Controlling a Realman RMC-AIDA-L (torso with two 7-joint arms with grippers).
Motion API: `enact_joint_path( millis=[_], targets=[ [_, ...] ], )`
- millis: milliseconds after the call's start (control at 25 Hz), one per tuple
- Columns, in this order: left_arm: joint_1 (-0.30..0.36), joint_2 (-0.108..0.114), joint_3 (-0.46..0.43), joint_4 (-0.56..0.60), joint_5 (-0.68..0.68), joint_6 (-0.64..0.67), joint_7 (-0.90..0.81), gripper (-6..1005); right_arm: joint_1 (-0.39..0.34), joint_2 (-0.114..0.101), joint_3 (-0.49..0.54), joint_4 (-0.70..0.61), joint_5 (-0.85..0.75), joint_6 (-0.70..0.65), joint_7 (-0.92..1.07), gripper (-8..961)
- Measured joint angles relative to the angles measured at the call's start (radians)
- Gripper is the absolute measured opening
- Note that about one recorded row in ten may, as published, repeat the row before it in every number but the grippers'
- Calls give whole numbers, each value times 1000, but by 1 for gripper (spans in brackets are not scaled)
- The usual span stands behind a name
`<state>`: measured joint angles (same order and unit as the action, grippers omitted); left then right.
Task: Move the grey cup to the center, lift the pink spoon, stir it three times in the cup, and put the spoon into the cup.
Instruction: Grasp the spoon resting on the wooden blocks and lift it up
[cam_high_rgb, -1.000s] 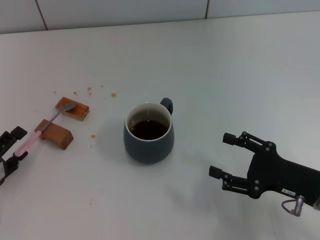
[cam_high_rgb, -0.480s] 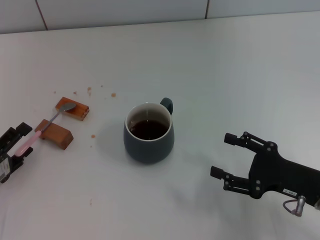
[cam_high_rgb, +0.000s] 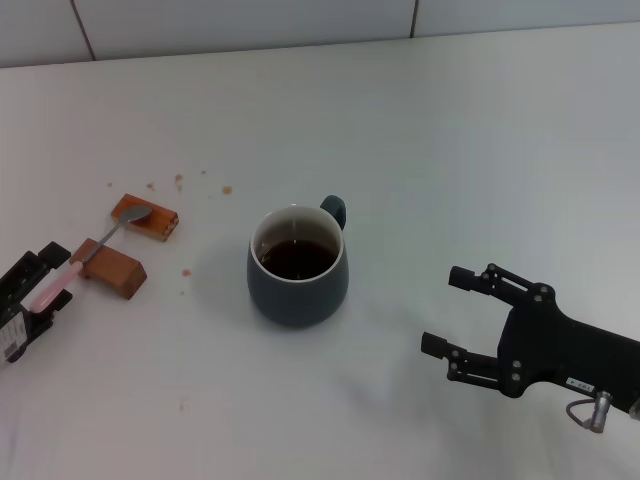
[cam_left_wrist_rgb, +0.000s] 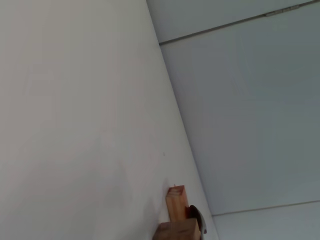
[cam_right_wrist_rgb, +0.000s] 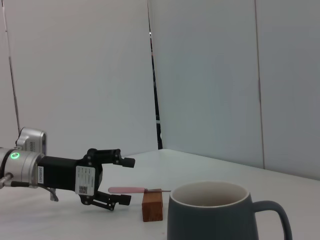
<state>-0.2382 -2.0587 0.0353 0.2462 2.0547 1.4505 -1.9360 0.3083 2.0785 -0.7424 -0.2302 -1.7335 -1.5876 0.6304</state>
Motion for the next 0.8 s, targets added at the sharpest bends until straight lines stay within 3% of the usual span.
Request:
enact_joint_path(
  millis=[400,800],
  targets=[
    [-4,0,3,-10,1,-8,4,680,0,0,0,-2,0,0,0,839],
    [-4,0,8,-17,1,-19,7,617,0,0,0,-1,-1,-6,0,839]
  ],
)
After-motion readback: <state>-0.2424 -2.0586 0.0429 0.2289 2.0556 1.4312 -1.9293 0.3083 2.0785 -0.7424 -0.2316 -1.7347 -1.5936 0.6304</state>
